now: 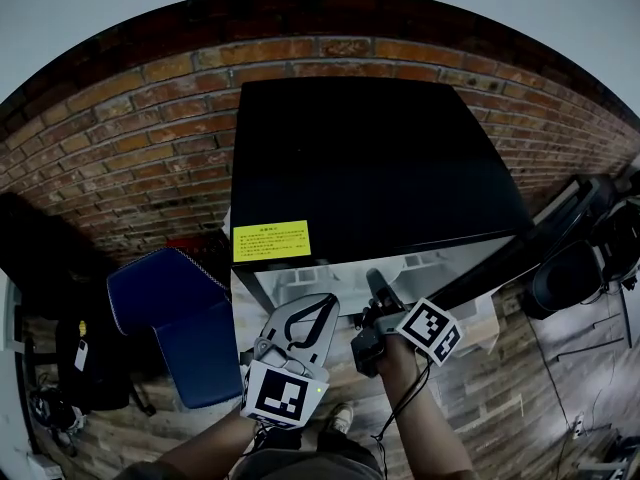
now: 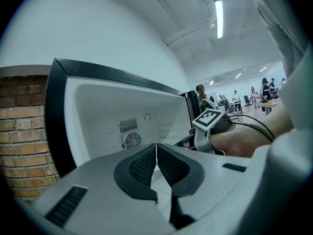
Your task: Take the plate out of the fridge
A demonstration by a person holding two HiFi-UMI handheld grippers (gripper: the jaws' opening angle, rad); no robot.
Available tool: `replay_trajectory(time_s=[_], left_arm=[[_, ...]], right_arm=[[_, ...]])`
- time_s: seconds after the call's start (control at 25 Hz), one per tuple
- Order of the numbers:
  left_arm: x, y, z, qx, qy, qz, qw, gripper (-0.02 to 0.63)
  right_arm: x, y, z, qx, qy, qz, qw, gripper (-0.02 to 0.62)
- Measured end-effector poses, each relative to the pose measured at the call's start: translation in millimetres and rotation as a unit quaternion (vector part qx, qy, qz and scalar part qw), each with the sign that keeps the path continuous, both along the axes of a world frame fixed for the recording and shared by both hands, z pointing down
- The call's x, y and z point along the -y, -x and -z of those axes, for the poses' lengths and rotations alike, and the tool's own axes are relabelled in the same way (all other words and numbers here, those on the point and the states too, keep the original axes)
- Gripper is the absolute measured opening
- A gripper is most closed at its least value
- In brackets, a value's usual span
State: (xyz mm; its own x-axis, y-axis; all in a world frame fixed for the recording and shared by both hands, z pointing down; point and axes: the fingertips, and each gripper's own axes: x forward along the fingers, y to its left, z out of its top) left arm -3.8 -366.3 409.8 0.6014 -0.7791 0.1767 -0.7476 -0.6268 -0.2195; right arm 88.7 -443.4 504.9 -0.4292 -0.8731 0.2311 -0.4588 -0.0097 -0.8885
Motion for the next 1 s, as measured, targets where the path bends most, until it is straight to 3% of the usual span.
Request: replay_trajectory(time_s=[0.32,0.52,1.0], left_arm=[[-4,6,-2,-0.007,0.011,0.009,0.9999,0.019],[-9,6,-3,-0.006,0.012,0.010,0.9999,0.020],[-26,10,5,-0.014,-0.001,0.009,0.9999,0.020]], right_arm=[[-1,4,-4,0.091,0.022,-0.028,0.995,0.092],[-5,2,-1,0.116,0.030,-0.048,0.992,0.052],[-33,3,5,0.183,0.068,-0.072,0.978,0.043]])
